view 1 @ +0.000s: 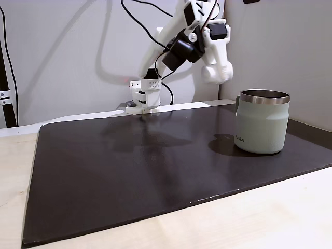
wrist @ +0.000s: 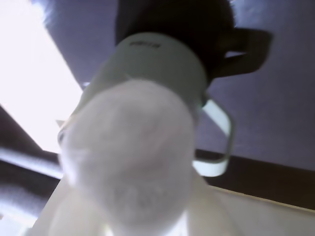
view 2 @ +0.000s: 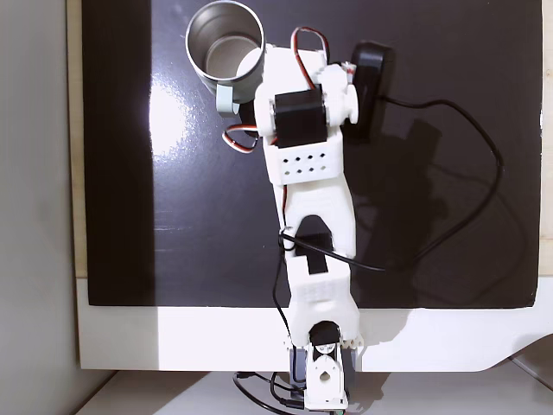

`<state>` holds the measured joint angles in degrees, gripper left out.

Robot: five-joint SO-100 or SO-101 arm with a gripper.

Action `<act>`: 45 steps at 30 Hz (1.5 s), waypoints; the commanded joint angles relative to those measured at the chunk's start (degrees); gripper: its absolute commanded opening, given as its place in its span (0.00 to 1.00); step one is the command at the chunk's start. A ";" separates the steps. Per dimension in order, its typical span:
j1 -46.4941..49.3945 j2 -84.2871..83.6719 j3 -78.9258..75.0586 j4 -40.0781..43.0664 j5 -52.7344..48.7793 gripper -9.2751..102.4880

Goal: Grasp a gauze and put it in the cup.

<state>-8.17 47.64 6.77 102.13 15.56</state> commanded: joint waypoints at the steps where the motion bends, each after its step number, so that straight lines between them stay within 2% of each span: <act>1: -0.97 -0.44 -7.47 -3.25 0.62 0.09; 9: -3.16 -1.49 -9.32 -14.85 2.46 0.10; 18: -7.73 -8.00 -13.27 -22.06 3.96 0.09; 35: -10.72 -14.68 -15.91 -20.57 4.92 0.12; 38: -10.72 -14.77 -16.00 -20.30 5.10 0.16; 45: -10.99 -15.03 -17.31 -17.31 5.36 0.40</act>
<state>-18.81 31.99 -6.77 83.94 20.48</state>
